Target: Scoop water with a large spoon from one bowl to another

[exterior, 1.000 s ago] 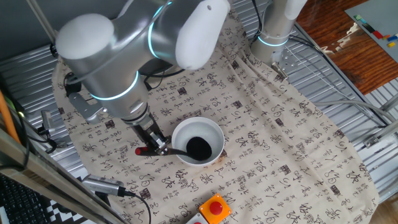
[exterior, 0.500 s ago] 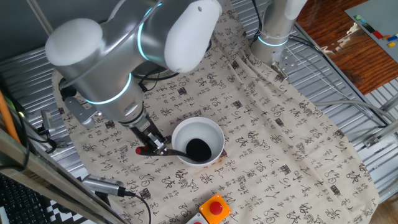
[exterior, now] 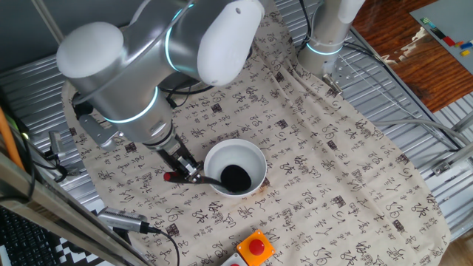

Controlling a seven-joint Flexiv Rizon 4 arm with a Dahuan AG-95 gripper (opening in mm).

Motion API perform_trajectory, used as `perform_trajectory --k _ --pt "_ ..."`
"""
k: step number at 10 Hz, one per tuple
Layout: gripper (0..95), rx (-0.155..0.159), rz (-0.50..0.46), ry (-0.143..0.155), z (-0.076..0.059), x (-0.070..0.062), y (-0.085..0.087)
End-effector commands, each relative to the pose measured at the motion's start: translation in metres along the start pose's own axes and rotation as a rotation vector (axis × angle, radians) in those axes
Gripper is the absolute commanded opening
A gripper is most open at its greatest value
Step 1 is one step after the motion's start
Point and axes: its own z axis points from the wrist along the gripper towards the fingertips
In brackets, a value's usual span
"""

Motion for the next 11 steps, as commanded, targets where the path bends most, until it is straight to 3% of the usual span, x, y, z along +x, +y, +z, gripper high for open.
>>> perform_trajectory --k 1,3,11 --pt "0.0 -0.001 -0.004 0.002 0.001 0.002 0.0" --pt "0.0 -0.007 -0.005 0.022 0.0 0.006 -0.001" --pt "0.0 -0.01 -0.021 0.05 -0.001 0.016 -0.003"
